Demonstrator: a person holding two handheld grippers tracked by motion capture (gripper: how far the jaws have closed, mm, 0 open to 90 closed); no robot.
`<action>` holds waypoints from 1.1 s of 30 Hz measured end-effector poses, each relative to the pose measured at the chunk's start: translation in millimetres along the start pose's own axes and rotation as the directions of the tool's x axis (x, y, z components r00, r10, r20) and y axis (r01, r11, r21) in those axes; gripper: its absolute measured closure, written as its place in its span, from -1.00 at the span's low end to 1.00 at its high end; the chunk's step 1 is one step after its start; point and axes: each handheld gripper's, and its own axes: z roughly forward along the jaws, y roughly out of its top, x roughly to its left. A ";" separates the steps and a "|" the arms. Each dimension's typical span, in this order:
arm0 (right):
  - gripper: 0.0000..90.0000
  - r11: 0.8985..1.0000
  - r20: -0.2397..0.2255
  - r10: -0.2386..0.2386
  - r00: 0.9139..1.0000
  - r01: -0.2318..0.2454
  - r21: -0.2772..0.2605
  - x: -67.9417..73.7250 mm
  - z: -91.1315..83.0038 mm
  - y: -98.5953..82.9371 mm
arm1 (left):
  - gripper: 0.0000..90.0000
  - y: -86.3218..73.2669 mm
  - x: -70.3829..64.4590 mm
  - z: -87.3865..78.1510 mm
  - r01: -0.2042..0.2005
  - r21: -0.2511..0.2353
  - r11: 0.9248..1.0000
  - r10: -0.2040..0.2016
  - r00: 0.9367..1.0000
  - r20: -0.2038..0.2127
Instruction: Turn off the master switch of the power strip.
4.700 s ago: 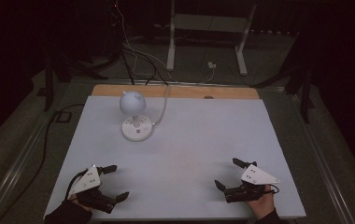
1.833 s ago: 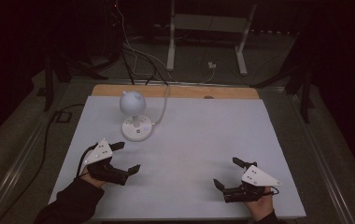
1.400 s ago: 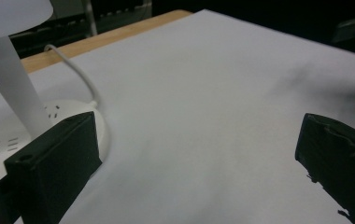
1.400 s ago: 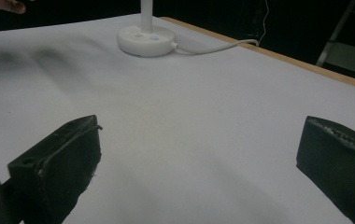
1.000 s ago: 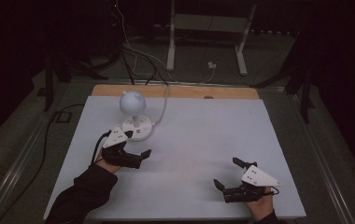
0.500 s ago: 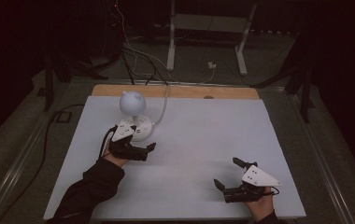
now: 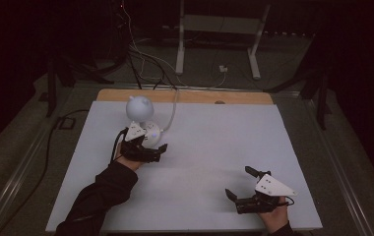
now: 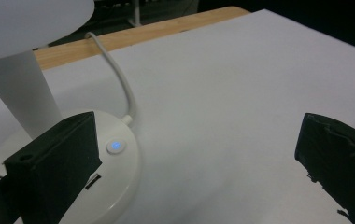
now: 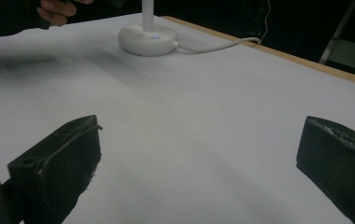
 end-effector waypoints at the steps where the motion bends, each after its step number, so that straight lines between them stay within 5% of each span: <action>1: -1.00 1.000 0.000 0.002 1.000 -0.002 0.000 -0.2 -0.2 -0.1 | -0.99 0.3 0.2 1.6 0.001 0.004 1.000 -0.001 1.000 -0.004; 12: -1.00 1.000 0.002 0.002 1.000 -0.002 -0.005 -0.6 -1.4 0.0 | -0.62 0.6 2.8 15.6 0.014 0.030 0.999 -0.012 0.997 -0.077; 23: -1.00 1.000 -0.001 0.004 1.000 -0.004 -0.005 -1.0 -2.0 -0.1 | 0.25 -1.1 5.7 27.3 0.000 0.012 1.000 0.002 0.996 -0.092; 33: -1.00 1.000 -0.001 0.002 1.000 -0.002 -0.008 -1.4 -2.4 -0.2 | 0.59 -2.8 9.5 38.2 0.006 0.039 0.999 0.000 0.987 -0.163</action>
